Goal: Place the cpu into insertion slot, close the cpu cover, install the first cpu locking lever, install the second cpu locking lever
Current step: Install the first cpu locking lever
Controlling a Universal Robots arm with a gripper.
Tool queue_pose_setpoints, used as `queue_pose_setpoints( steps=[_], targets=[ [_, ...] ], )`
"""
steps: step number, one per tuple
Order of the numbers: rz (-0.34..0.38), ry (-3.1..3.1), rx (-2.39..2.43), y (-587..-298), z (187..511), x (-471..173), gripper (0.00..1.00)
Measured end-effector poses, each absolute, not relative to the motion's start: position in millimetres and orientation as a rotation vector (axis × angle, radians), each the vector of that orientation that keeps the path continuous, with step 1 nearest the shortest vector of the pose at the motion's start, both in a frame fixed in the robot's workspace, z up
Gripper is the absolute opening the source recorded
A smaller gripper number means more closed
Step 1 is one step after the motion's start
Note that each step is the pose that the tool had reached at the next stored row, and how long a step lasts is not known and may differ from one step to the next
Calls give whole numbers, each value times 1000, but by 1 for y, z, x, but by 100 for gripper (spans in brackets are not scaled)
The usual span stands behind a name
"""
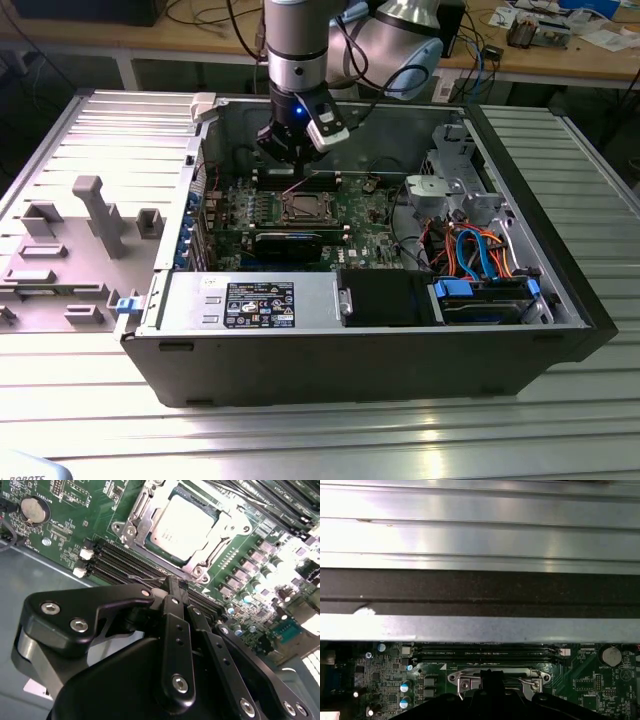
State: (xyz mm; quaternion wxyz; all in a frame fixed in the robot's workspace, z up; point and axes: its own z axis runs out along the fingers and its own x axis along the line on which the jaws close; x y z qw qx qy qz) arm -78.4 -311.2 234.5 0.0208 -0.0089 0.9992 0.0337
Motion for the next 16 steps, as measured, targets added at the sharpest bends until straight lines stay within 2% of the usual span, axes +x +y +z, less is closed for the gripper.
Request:
queue_pose_setpoints(
  steps=[16],
  targets=[
    [104, 3098, -28, -307, 231, -72, 11]
  ],
)
